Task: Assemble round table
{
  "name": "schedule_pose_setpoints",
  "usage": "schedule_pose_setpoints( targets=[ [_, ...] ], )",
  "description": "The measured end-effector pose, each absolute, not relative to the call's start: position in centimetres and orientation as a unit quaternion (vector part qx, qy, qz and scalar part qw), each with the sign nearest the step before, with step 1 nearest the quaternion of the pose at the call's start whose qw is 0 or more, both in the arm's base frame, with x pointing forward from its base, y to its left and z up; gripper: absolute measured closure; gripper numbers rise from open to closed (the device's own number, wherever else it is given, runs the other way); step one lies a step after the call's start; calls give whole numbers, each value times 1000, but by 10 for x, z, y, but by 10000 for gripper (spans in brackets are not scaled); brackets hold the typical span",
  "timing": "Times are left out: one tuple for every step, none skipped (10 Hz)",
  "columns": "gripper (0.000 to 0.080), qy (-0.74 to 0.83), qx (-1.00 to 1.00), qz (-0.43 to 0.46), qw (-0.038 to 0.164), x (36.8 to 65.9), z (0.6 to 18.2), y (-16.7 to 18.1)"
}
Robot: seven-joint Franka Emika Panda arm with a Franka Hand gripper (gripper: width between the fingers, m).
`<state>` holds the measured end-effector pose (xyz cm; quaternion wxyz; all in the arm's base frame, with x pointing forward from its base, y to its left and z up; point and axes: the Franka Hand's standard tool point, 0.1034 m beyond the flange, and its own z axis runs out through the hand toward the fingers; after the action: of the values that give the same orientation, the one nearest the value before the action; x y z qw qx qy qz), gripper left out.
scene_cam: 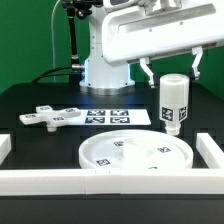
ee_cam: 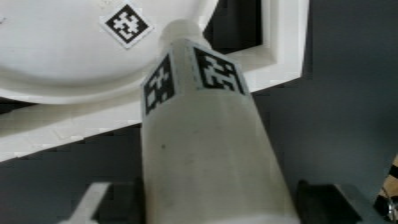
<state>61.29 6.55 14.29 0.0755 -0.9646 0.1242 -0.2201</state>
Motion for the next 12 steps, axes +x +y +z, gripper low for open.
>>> schedule_pose_setpoints(
  targets=[
    [390, 123, -966, -217, 74, 610, 141, 65],
    [390, 118, -965, -222, 71, 606, 139, 63],
    [390, 109, -965, -231, 63, 597, 138, 56],
    [390, 102, -965, -237, 55, 588, 136, 46],
    [390, 87, -966, -240, 44, 582, 133, 34],
    [390, 83, -967, -236, 39, 578, 129, 25],
    [390, 83, -967, -236, 41, 580, 130, 29],
    [390, 80, -968, -236, 41, 579, 129, 30],
    [389, 81, -968, -235, 41, 579, 128, 30],
    [389, 81, -968, -234, 40, 579, 127, 30],
    [389, 82, -966, -243, 37, 577, 125, 26],
    [389, 81, -966, -244, 32, 569, 121, 24]
  ],
)
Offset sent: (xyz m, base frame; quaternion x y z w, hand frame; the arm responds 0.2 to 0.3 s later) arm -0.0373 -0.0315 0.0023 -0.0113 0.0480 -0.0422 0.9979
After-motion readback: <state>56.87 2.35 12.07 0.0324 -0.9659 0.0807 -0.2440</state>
